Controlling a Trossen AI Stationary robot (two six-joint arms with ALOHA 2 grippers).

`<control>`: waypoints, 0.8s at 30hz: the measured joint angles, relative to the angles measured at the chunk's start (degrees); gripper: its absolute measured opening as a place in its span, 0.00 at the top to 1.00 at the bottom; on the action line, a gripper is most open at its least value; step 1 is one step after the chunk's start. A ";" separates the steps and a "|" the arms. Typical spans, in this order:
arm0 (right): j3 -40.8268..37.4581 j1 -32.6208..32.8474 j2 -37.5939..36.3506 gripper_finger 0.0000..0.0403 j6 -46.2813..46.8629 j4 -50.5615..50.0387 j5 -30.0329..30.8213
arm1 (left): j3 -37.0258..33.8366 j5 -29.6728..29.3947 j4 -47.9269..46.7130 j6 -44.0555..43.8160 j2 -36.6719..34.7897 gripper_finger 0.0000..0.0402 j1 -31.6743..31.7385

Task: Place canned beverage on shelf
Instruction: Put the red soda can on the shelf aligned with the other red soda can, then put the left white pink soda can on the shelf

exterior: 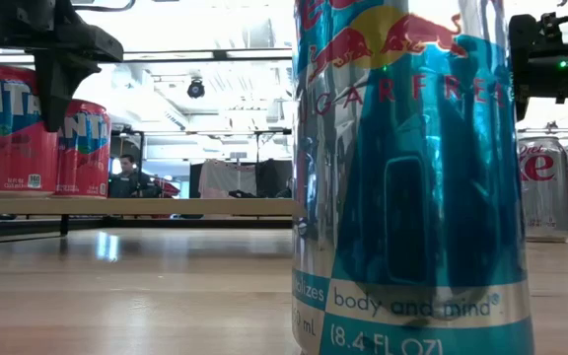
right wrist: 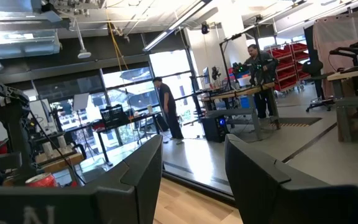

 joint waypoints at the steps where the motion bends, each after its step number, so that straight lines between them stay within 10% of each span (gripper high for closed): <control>1: 0.01 0.00 0.00 0.61 0.00 0.00 0.00 | -0.03 -0.06 0.00 0.00 0.04 0.24 0.00; 24: 0.02 0.00 0.00 0.61 0.00 0.00 -0.01 | 2.45 5.81 0.02 -0.22 -0.59 0.08 -0.11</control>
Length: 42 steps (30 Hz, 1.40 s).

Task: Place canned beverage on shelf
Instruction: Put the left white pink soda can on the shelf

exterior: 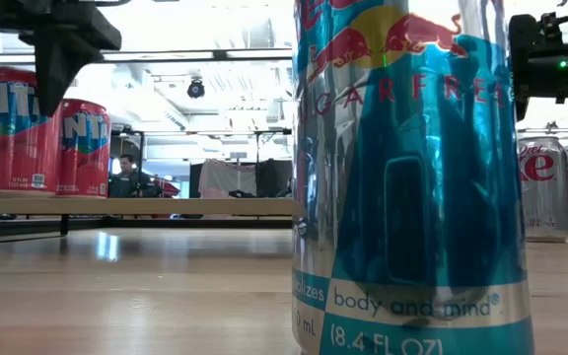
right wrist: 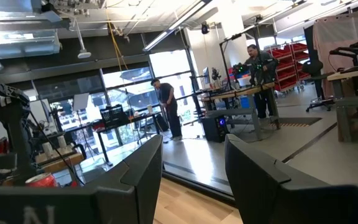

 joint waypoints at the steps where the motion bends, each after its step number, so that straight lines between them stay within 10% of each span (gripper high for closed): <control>1: -0.01 0.00 0.00 0.61 0.00 0.00 0.00 | 0.38 0.86 -0.08 0.06 0.00 0.08 0.00; 20: 0.00 0.00 0.00 0.61 0.00 0.00 0.00 | 2.22 12.77 6.20 -1.98 0.00 0.10 -5.00; 42: -0.01 0.00 0.00 0.61 0.00 0.00 0.02 | 24.20 3.29 -6.75 -35.07 16.05 0.26 -26.69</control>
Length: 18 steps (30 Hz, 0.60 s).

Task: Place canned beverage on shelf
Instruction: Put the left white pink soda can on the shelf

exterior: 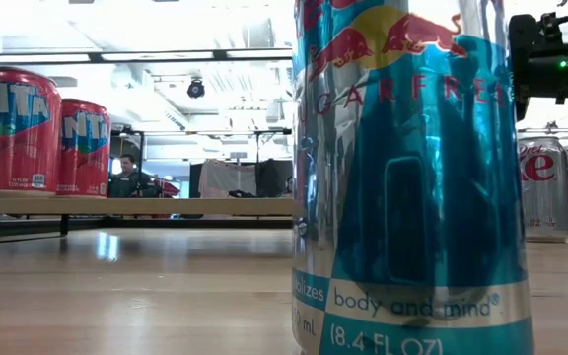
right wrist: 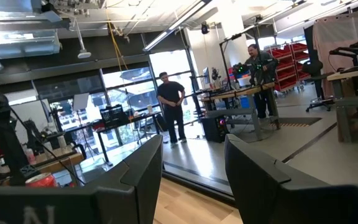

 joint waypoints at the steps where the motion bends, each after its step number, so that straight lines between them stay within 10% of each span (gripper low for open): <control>1: 0.01 0.00 0.00 0.61 0.00 -0.01 0.00 | 0.29 -0.24 -0.55 -1.96 0.60 0.27 -0.64; 18: 0.00 0.00 0.00 0.61 0.00 0.00 0.01 | -0.23 -0.71 1.22 -11.35 3.62 0.31 -5.13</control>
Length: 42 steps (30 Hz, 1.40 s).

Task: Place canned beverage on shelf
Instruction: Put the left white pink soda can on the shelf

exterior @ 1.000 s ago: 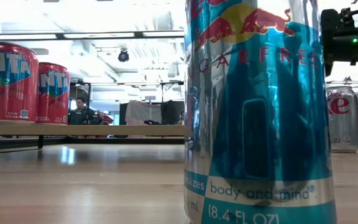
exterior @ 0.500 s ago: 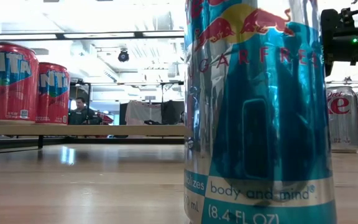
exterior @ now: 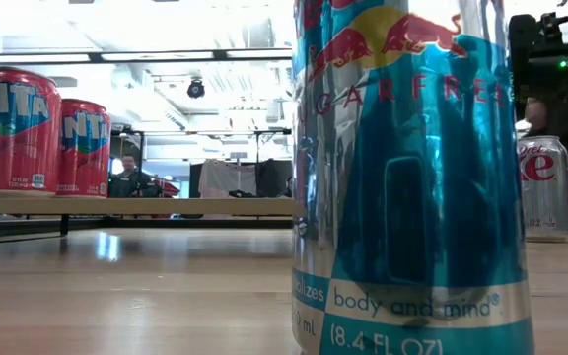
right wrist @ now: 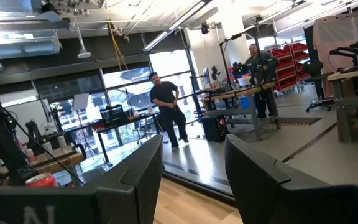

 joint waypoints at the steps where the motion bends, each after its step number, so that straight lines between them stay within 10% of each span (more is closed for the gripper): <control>1: 0.02 0.00 0.00 0.61 0.00 0.00 0.00 | 0.00 0.02 0.24 -0.02 0.18 0.31 -0.09; 42: 0.00 0.00 0.00 0.61 -0.01 0.00 -0.01 | 0.11 4.07 5.80 -7.34 1.55 0.32 -2.95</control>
